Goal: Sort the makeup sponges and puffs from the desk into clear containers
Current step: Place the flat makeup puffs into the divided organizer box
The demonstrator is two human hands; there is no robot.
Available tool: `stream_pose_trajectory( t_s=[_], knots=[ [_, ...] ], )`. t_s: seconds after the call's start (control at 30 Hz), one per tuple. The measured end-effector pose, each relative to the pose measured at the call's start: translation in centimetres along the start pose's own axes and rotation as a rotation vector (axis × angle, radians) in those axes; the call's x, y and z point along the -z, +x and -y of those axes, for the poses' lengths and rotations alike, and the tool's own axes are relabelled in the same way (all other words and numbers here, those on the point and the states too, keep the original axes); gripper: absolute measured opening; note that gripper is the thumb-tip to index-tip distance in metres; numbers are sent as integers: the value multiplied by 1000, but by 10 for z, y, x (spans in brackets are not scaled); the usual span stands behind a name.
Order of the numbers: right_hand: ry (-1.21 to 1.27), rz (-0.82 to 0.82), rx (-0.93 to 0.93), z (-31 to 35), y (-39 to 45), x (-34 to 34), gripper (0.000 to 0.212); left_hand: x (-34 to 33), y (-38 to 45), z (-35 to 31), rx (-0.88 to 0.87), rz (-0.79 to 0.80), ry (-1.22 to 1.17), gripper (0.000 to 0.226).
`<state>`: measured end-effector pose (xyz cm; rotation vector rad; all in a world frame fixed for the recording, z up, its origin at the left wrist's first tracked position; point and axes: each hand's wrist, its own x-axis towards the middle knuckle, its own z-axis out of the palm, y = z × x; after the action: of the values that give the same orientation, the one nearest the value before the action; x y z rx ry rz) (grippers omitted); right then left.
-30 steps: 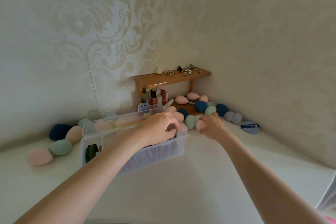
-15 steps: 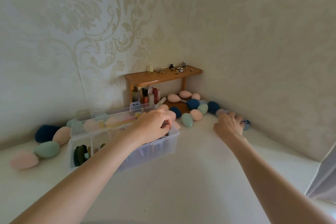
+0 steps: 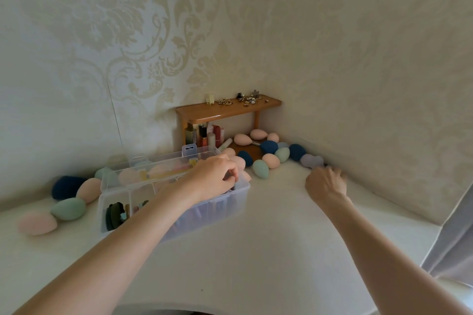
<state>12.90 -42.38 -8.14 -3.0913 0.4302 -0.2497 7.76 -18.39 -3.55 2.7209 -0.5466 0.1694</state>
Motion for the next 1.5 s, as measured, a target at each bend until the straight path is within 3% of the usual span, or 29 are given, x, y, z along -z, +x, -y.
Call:
stream_pose_trajectory(
  t_s=[0.17,0.4,0.5,0.67,0.83,1.0,1.07,1.13,1.2,1.37,1.5],
  knots=[
    [120,-272,136,31,-9,39,22,2,0,4,0,-23,17,19],
    [749,-292,495,80,-50,86,14,8,0,18,24,99,83,39],
    [783,-254,581,94,-62,76,6,9,-3,17,24,108,94,39],
    [583,-192,665,103,-65,43,9,8,-4,22,-31,65,33,30],
    [484,-72,680,102,-55,38,26,16,0,25,10,60,-81,22],
    [593,308,610,102,-30,50,16,22,10,25,20,75,-91,20],
    [781,248,511,95,-1,56,13,24,16,28,5,78,-105,21],
    [936,107,281,84,38,58,16,27,21,29,-12,97,-94,22],
    [811,29,151,69,69,54,21,28,25,27,-19,106,-84,23],
    [456,112,170,56,114,26,38,26,37,25,-26,121,-82,21],
    [316,184,261,59,131,14,35,25,44,27,-25,134,-96,20]
  ],
)
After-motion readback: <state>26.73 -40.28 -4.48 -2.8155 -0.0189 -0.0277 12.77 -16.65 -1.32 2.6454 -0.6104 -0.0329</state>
